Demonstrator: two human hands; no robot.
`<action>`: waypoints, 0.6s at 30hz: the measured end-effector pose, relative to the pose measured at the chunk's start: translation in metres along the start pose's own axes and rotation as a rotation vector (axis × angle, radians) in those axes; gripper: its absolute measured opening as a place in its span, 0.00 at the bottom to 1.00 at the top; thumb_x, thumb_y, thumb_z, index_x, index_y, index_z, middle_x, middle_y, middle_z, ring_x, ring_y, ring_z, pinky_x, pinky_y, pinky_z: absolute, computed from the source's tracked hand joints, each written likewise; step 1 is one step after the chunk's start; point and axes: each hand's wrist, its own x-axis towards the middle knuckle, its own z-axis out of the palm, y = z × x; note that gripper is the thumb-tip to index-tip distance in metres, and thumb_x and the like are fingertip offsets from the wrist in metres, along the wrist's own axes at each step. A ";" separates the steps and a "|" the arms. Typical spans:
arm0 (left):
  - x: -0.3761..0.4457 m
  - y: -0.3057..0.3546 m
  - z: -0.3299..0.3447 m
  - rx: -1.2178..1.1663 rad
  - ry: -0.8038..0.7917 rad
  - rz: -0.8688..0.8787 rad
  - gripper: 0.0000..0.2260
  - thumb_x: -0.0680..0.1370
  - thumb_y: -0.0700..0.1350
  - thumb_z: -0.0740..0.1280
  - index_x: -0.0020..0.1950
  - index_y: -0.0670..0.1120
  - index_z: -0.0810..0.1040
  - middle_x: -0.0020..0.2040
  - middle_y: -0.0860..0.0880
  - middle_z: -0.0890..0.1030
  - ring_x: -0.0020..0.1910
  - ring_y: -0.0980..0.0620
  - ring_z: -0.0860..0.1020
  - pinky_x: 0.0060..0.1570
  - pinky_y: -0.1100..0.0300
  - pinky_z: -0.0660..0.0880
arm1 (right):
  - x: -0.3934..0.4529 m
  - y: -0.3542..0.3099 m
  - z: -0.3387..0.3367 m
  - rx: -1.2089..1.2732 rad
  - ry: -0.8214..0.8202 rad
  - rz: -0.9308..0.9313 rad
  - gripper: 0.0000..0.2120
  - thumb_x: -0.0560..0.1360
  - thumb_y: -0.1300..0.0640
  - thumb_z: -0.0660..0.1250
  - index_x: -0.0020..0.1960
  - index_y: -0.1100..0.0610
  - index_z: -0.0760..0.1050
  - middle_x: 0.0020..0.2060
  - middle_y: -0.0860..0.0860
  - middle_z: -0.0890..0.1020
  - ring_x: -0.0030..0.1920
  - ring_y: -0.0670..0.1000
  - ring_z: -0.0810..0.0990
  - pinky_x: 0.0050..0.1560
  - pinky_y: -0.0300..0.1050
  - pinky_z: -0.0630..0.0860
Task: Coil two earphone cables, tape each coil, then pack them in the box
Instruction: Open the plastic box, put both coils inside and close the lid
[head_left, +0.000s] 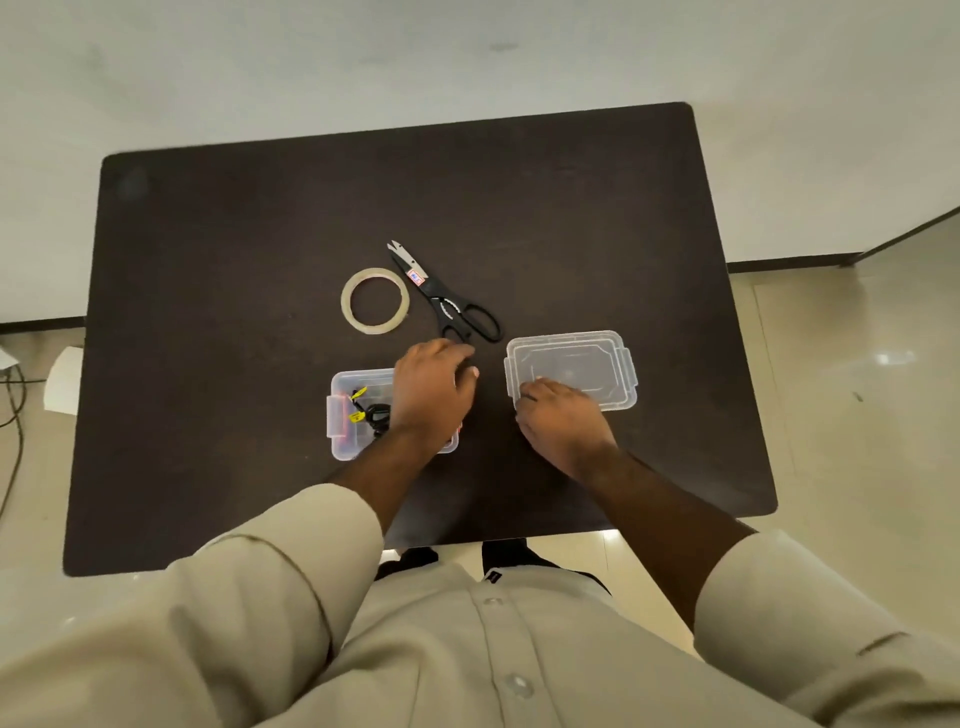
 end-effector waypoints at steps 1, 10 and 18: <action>-0.002 -0.003 -0.004 -0.071 0.031 -0.068 0.12 0.77 0.45 0.66 0.60 0.47 0.80 0.58 0.47 0.80 0.59 0.47 0.74 0.58 0.55 0.68 | 0.002 -0.002 -0.013 0.009 0.049 0.059 0.11 0.79 0.57 0.58 0.54 0.58 0.78 0.53 0.55 0.80 0.55 0.57 0.79 0.52 0.51 0.77; -0.011 -0.022 -0.058 -0.905 0.150 -0.510 0.11 0.80 0.53 0.64 0.61 0.55 0.79 0.49 0.60 0.82 0.49 0.63 0.80 0.51 0.59 0.78 | 0.038 -0.059 -0.143 1.659 0.630 0.370 0.07 0.71 0.64 0.73 0.40 0.53 0.82 0.37 0.47 0.84 0.41 0.47 0.81 0.44 0.40 0.78; -0.028 -0.088 -0.118 -1.237 0.107 -0.388 0.12 0.82 0.39 0.60 0.61 0.48 0.79 0.55 0.46 0.83 0.51 0.46 0.82 0.46 0.48 0.81 | 0.028 -0.113 -0.090 2.068 0.192 0.477 0.18 0.73 0.69 0.69 0.58 0.54 0.71 0.43 0.56 0.83 0.46 0.53 0.83 0.50 0.49 0.81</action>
